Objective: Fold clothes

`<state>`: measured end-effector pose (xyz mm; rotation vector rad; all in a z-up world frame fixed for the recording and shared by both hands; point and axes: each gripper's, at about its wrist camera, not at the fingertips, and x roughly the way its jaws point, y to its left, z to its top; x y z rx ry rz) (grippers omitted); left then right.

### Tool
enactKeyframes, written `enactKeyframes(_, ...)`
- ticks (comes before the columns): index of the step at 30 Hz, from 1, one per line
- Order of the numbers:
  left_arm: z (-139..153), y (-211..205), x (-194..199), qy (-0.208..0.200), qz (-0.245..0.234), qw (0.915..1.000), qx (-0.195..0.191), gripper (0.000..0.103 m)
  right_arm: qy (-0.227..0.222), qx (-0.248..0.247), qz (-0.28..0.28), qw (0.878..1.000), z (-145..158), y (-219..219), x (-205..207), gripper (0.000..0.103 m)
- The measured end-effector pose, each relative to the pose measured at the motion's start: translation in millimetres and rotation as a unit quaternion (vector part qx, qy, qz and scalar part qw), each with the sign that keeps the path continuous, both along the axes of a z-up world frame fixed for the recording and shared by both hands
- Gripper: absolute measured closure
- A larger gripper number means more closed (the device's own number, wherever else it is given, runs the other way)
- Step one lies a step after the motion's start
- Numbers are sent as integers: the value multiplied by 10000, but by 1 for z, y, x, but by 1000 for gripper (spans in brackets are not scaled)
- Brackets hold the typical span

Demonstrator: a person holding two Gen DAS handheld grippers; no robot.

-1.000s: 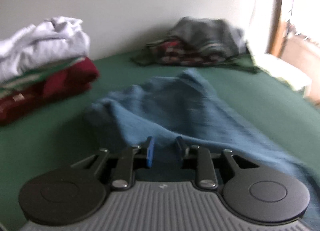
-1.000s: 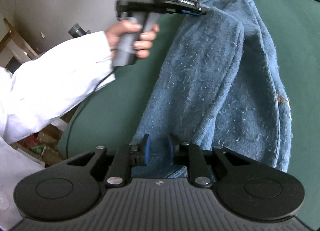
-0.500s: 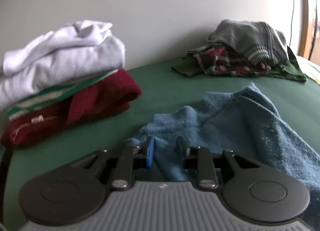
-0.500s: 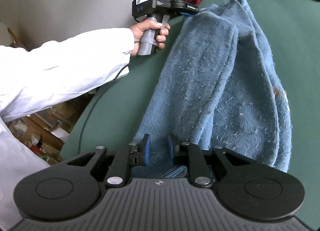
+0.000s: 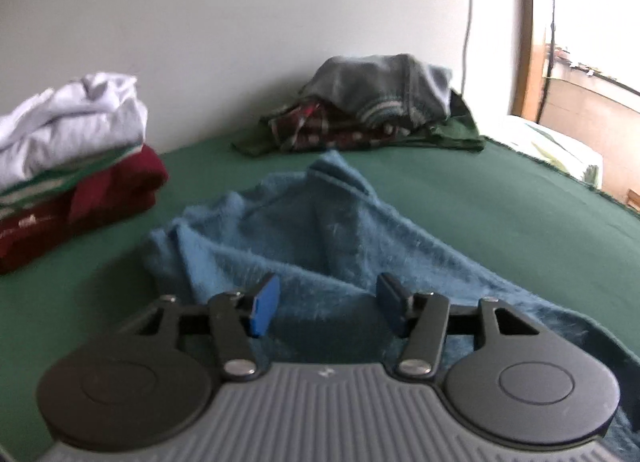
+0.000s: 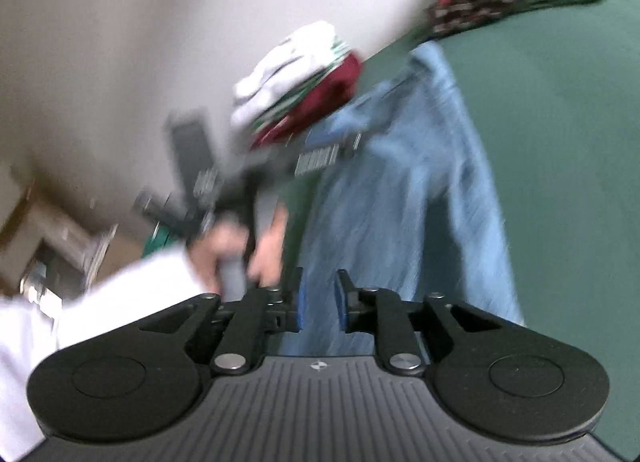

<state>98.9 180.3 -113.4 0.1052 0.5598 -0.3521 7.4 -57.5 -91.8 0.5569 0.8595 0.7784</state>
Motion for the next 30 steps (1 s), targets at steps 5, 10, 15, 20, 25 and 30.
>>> enactKeyframes(5,-7,3,5,81,290,9994,-147,29,591,-43,-414,9974,-33,-16,21,103)
enactKeyframes(10,-8,2,1,-4,415,9991,-97,26,605,88,-815,9948,-23,-38,-4,93)
enactKeyframes(15,-7,1,0,-35,543,9985,-48,21,682,-182,-1057,9919,-30,-57,-27,103)
enactKeyframes(20,-7,-2,-4,-159,586,9981,86,21,223,-388,-316,9985,-4,-49,-60,95)
enactKeyframes(25,8,-1,-26,-283,809,9963,60,29,104,-485,146,9987,-22,-54,-96,99)
enactKeyframes(30,39,1,-107,-323,342,9981,-409,32,425,100,72,9990,-41,-75,-90,103)
